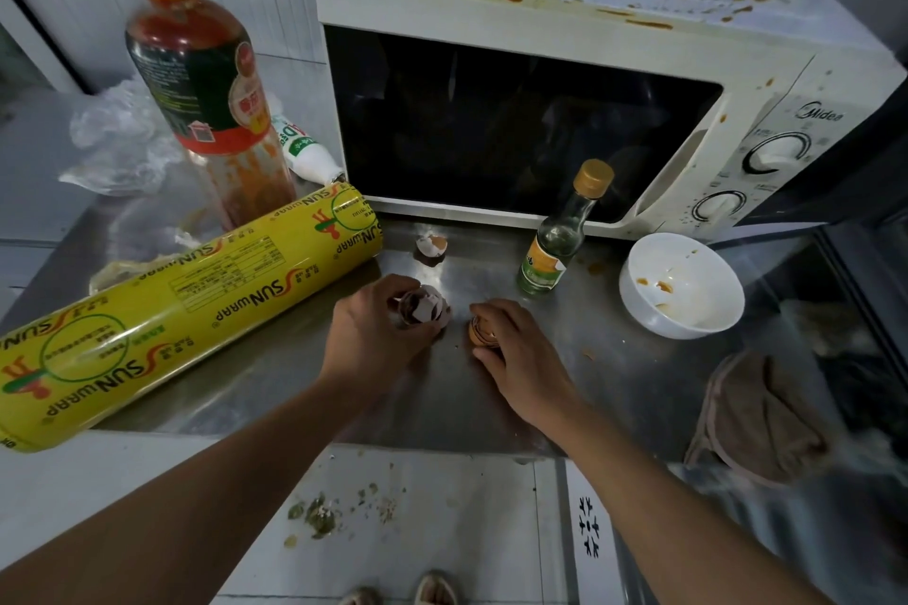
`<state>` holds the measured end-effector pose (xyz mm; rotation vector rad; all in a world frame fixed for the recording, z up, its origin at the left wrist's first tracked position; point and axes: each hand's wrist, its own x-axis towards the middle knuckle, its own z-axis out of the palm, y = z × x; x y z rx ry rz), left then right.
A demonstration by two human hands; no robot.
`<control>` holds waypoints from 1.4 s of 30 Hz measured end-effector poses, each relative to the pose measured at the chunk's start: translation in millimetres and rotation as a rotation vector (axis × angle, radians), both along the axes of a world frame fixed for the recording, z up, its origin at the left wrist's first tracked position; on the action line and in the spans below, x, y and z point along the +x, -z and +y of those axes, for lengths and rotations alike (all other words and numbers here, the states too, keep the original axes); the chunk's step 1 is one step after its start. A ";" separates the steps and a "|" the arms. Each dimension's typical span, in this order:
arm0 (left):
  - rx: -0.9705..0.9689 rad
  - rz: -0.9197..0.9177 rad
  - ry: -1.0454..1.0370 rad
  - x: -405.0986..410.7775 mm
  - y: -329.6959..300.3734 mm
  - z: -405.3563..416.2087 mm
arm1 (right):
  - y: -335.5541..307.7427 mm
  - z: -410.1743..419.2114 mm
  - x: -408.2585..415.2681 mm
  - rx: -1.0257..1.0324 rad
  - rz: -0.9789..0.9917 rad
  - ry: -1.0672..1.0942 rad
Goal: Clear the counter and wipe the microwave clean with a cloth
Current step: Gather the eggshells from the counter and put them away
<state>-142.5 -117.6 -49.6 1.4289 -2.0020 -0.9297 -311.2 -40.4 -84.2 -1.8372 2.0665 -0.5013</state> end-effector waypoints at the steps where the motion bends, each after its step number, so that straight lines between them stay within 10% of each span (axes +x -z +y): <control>1: -0.006 -0.005 0.005 -2.5 0.9 -1.5 | 0.8 -0.1 -0.3 -0.006 -0.003 0.001; 42: 0.109 -0.029 0.262 -41.4 27.3 1.2 | -31.4 13.1 -15.3 -0.181 -0.286 0.215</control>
